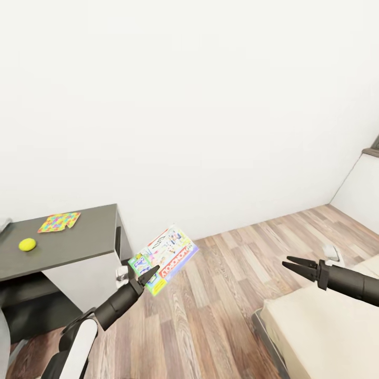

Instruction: Put all the toys in the child's room - the three board games (two on the bed and one on the table), the two jigsaw puzzles on the table, and the tennis ball on the table - inside the toy box on the table in the child's room.

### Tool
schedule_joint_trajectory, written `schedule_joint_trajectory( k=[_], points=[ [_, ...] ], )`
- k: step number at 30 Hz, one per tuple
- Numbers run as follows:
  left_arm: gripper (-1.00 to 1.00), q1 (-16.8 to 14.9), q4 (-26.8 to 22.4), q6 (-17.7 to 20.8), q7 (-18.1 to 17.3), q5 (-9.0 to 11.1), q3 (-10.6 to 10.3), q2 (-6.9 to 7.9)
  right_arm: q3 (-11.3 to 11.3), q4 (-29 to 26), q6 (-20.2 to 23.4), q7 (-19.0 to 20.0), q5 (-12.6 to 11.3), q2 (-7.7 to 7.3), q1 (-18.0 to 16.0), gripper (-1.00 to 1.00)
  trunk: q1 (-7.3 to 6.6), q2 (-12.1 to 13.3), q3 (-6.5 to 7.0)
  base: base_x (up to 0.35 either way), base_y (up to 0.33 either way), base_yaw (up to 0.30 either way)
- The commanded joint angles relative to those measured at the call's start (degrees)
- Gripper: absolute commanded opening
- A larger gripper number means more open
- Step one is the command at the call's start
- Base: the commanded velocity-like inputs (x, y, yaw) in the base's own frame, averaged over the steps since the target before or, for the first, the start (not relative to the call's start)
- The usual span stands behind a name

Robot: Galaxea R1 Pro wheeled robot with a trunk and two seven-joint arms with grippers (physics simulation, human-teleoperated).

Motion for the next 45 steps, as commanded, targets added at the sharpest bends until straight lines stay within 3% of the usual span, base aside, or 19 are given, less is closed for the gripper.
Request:
schedule_joint_trajectory(
  k=[1,9,17,20,21,25,31,35,45],
  points=[
    [-1.0,-0.1,0.0,0.4,-0.1,0.2,0.1,-0.06,0.0,0.0,0.4,0.1,-0.2,-0.02,0.0,1.0,0.03,-0.1,-0.07,0.0,0.0,0.219],
    [-1.0,0.1,0.9,-1.4,-0.8,0.4,0.1,-0.57,0.3,-0.1,1.6,0.1,-0.2,0.29,-0.1,1.0,0.03,-0.1,0.22,0.0,0.0,0.247],
    [-1.0,0.1,4.9,-7.3,-3.6,2.7,-0.2,-2.09,0.5,-0.1,2.2,0.1,-0.2,0.85,-0.1,1.0,0.03,-0.1,0.49,0.0,0.0,0.267],
    [-1.0,0.1,6.8,-9.7,-4.4,3.4,-1.5,-2.47,0.5,0.0,2.3,-0.1,-0.1,1.89,-0.1,1.0,0.03,-0.1,0.58,0.0,0.0,0.274],
    [-1.0,0.1,6.8,-9.7,-4.4,3.4,-1.5,-2.47,0.5,0.0,2.3,-0.1,-0.1,1.89,-0.1,1.0,0.03,-0.1,0.6,0.0,0.0,0.276],
    [-1.0,-0.3,8.0,-11.2,-4.5,3.9,-4.7,-3.01,0.4,0.1,2.3,-0.3,0.3,3.74,-0.2,1.0,0.03,-0.1,0.66,0.0,0.0,0.281],
    [-1.0,-1.1,8.5,-11.9,-3.5,4.1,-7.0,-3.41,0.4,0.2,2.1,-0.4,0.5,5.27,-0.2,1.0,0.03,-0.1,0.69,0.0,0.0,0.286],
    [-1.0,-4.4,9.8,-12.2,0.0,5.4,-8.1,-3.63,0.3,0.3,2.0,-1.6,0.6,7.09,-0.3,1.0,0.03,-0.1,0.7,0.0,0.0,0.289],
    [-1.0,-12.1,18.5,-15.2,4.2,8.5,-11.2,-4.27,0.1,0.4,1.8,-6.6,-0.1,8.44,-0.4,1.0,0.03,-0.1,0.71,0.0,0.0,0.289]
  ],
)
